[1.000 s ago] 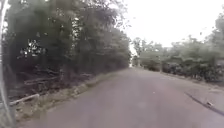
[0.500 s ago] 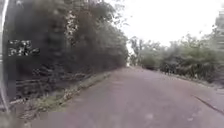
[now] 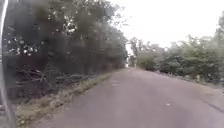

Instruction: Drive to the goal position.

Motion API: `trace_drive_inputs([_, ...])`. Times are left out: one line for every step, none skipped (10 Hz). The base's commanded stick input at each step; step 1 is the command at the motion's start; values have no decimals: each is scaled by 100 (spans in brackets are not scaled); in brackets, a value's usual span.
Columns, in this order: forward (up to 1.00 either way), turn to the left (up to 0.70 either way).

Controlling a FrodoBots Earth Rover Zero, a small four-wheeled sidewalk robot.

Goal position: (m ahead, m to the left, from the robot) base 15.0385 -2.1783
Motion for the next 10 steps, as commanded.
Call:
trace_drive_inputs([70,0])
trace_drive_inputs([70,0])
trace_drive_inputs([70,0])
trace_drive_inputs([70,0])
trace_drive_inputs([70,0])
trace_drive_inputs([70,0])
trace_drive_inputs([70,0])
trace_drive_inputs([70,0])
trace_drive_inputs([70,0])
trace_drive_inputs([70,-18])
